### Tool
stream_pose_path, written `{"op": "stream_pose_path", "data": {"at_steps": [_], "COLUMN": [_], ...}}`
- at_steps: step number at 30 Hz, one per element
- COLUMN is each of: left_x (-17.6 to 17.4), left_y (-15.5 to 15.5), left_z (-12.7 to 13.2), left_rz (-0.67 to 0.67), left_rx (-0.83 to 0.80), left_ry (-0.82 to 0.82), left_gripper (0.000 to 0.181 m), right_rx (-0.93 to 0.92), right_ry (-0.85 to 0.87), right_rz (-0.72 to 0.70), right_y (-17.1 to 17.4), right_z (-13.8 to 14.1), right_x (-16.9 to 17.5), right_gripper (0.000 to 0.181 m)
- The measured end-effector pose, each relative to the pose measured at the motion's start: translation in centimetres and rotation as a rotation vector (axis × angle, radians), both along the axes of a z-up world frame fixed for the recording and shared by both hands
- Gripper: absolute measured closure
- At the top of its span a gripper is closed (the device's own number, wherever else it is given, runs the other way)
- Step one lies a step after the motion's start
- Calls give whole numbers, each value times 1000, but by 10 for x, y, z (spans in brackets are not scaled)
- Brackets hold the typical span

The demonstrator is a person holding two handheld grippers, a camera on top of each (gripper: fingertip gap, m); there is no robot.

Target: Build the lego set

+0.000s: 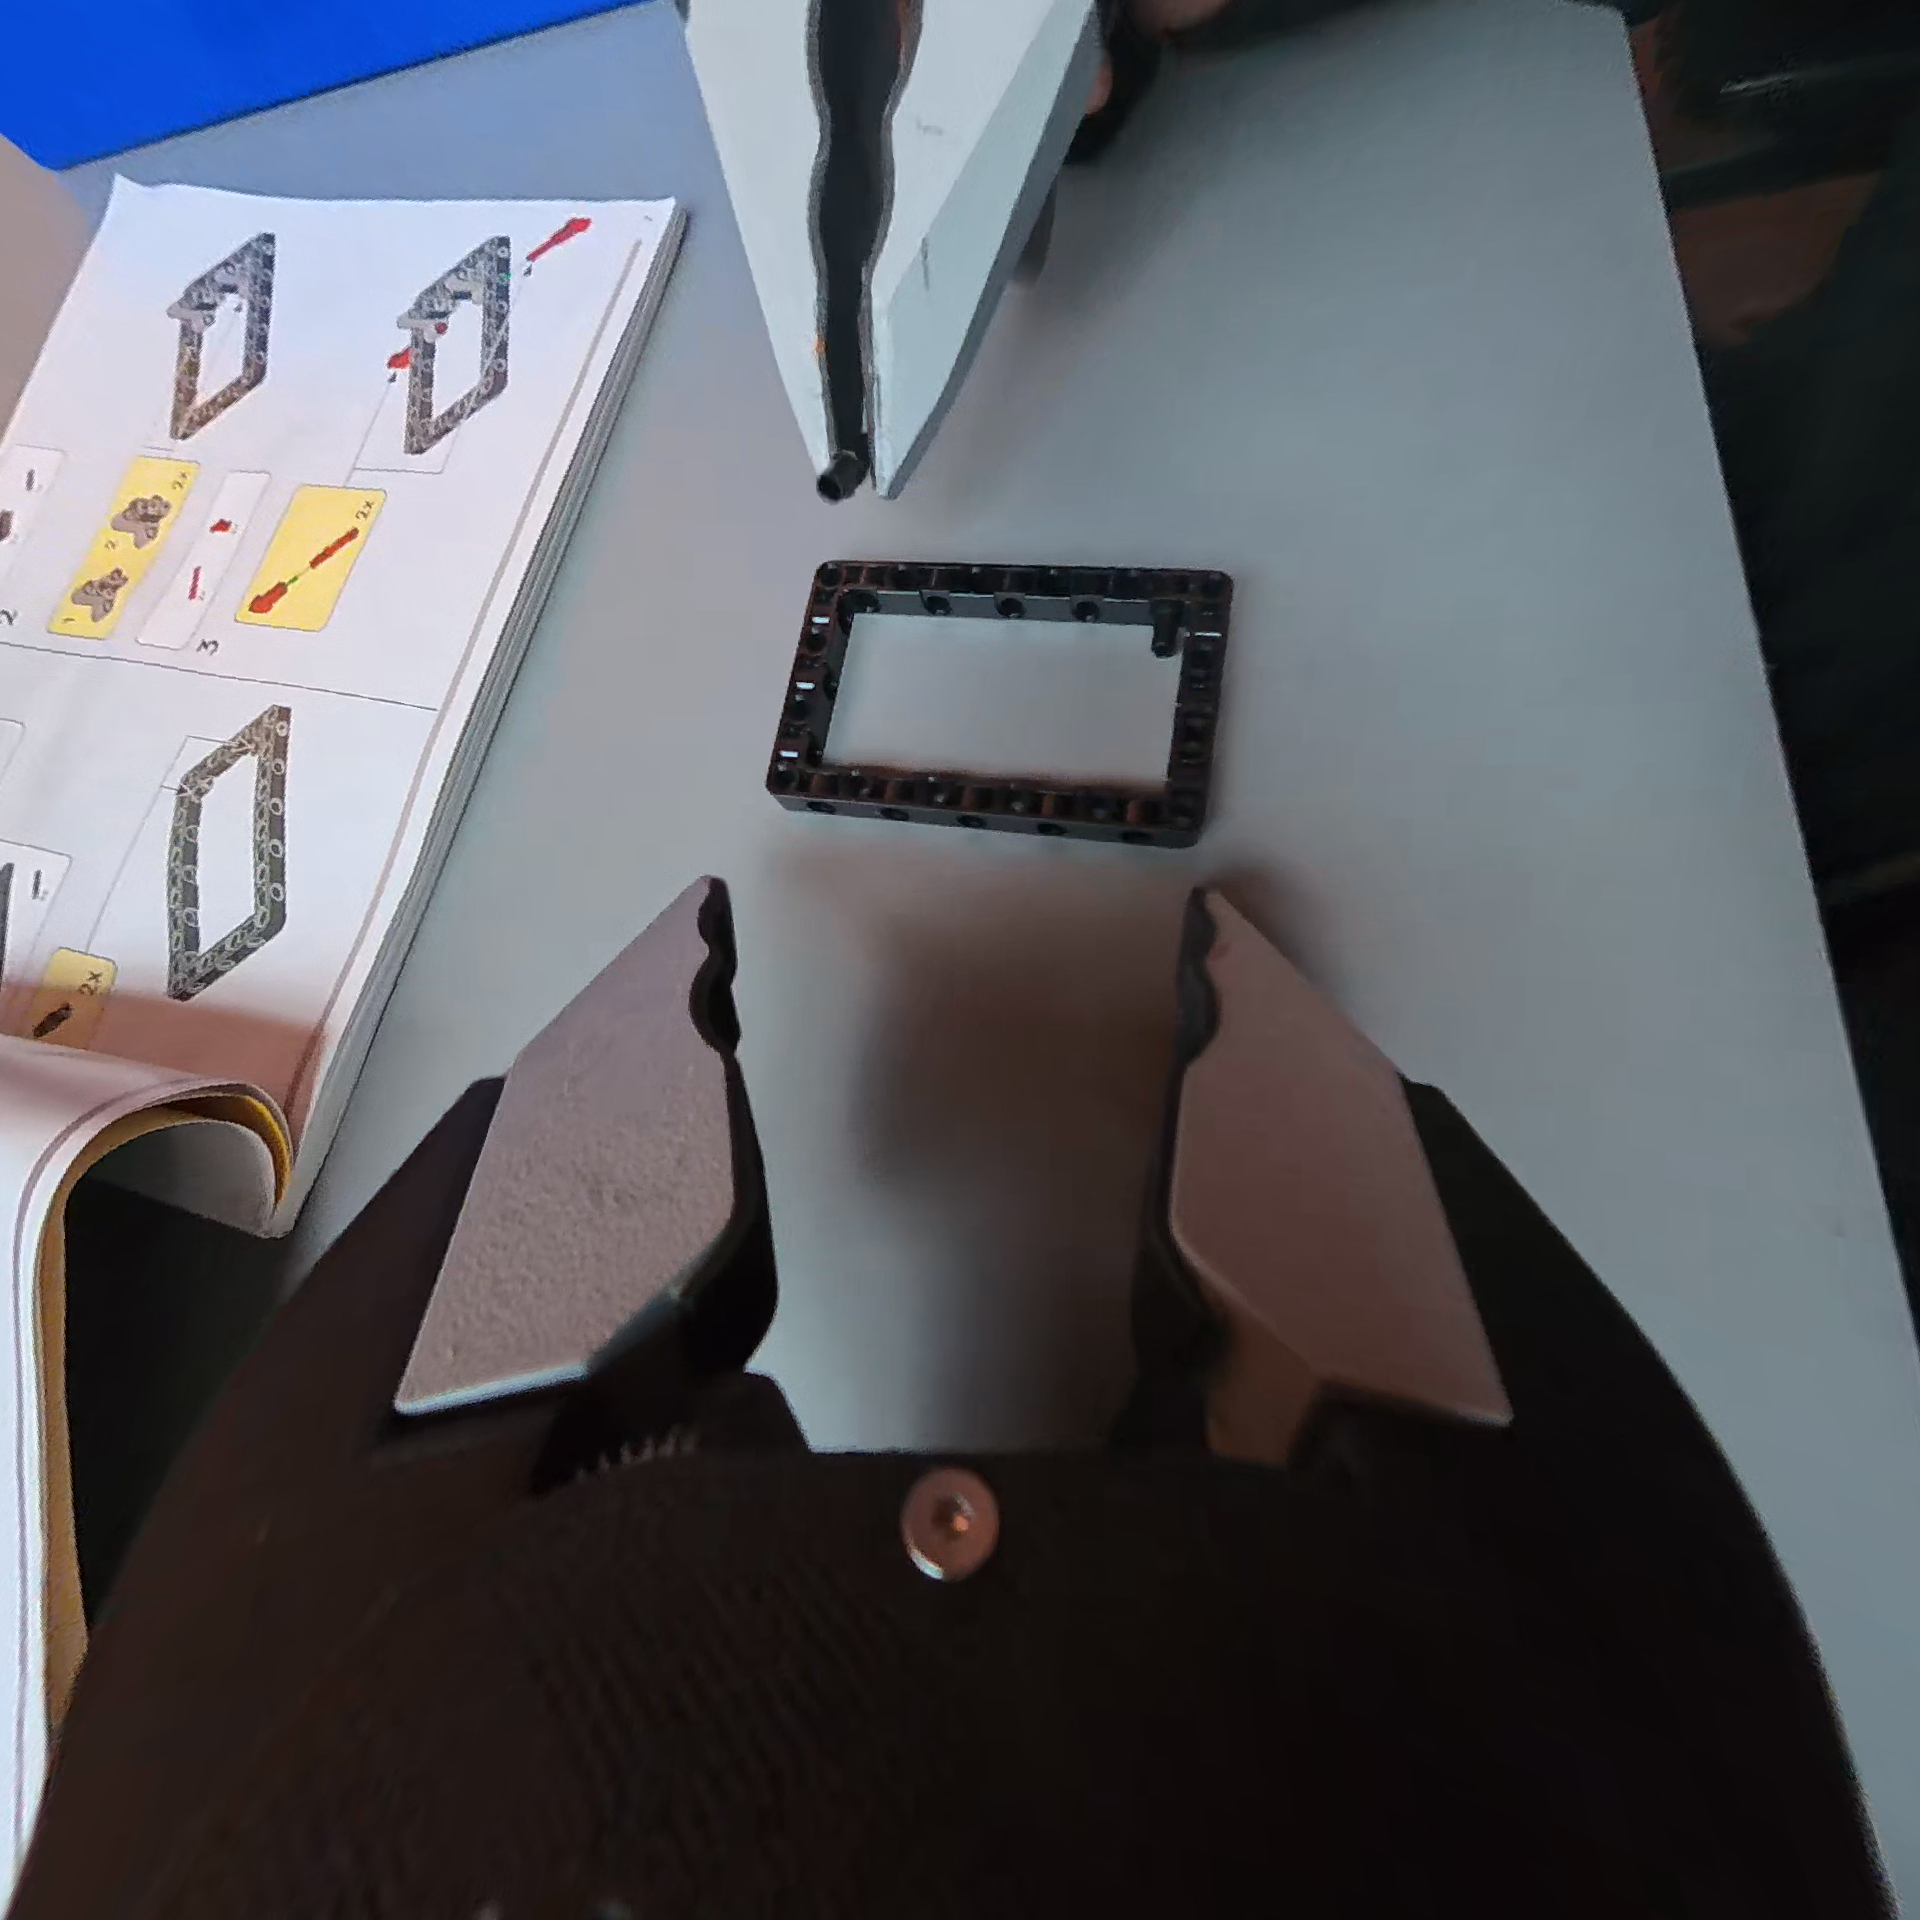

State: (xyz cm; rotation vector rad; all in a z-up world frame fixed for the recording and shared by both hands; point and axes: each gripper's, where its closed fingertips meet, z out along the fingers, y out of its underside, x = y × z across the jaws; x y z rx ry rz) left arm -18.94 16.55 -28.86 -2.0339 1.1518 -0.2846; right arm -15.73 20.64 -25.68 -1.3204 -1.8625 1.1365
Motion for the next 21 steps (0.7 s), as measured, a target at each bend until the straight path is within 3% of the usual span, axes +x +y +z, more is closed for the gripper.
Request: {"op": "stream_pose_path", "data": {"at_steps": [8,13,21], "left_x": [0,9,10], "left_y": [3,-2,-2], "left_z": [2,10,2], "left_rz": [28,-2,1], "left_rx": [46,57,49], "left_ry": [33,2,23], "left_gripper": [88,92,92], "right_rx": [53,27,49], "right_ry": [-2,-30,-58], "right_rz": [-35,-46,-32], "right_y": [3,4,-1], "right_z": [-3,-6,-11], "right_x": [-1,-1,-1], "right_gripper": [180,180,180]}}
